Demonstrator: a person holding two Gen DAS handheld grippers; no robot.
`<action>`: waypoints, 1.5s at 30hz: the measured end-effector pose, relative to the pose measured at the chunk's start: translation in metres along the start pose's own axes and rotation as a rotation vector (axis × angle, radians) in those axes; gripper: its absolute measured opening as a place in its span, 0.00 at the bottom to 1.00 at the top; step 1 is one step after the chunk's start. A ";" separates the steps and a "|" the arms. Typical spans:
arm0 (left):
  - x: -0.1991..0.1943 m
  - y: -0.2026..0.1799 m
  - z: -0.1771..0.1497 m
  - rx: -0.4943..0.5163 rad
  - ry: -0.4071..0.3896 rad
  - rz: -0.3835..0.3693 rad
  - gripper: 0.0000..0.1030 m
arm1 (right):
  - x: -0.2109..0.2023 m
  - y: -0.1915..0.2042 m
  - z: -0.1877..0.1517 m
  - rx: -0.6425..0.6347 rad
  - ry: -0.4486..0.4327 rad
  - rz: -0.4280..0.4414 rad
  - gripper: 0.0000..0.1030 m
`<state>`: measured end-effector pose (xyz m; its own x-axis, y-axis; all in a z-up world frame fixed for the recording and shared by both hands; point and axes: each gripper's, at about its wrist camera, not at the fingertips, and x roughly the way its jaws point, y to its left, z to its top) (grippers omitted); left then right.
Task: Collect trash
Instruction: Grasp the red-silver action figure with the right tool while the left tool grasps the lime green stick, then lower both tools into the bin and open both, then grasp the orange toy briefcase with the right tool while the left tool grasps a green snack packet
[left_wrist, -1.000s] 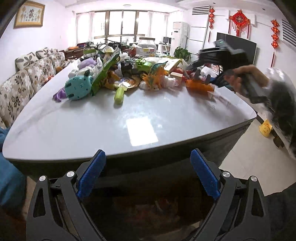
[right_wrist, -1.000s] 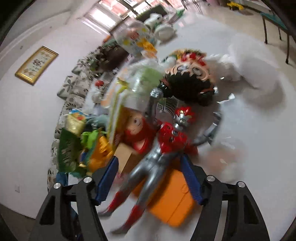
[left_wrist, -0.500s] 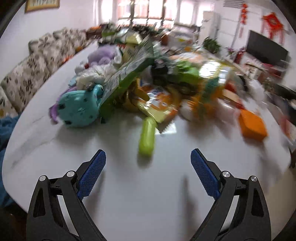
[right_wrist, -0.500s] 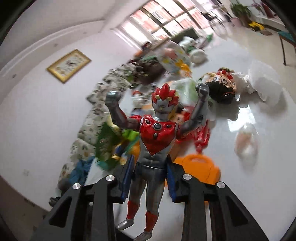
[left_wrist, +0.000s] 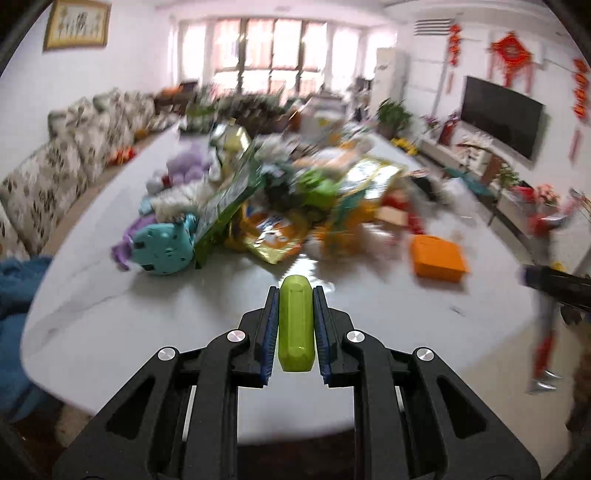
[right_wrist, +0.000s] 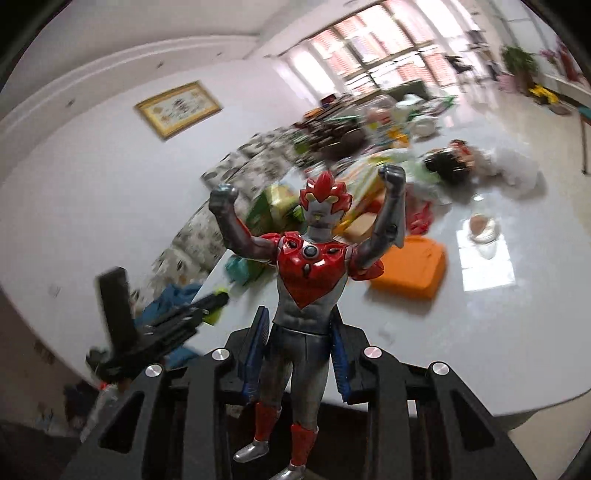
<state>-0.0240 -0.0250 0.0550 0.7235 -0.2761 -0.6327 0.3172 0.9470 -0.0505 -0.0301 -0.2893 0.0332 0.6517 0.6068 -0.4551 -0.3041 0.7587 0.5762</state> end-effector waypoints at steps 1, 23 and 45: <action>-0.015 -0.006 -0.009 0.023 -0.014 -0.016 0.17 | -0.001 0.008 -0.007 -0.042 0.020 0.004 0.31; 0.016 -0.013 -0.175 0.198 0.243 0.025 0.81 | 0.002 0.035 -0.082 -0.507 0.072 -0.262 0.95; 0.005 0.015 -0.065 0.054 0.036 0.028 0.86 | 0.109 -0.053 0.031 -0.398 0.331 -0.294 0.73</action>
<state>-0.0556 -0.0014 0.0009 0.7102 -0.2423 -0.6610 0.3304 0.9438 0.0090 0.0788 -0.2706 -0.0255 0.5163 0.3512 -0.7811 -0.4227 0.8977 0.1242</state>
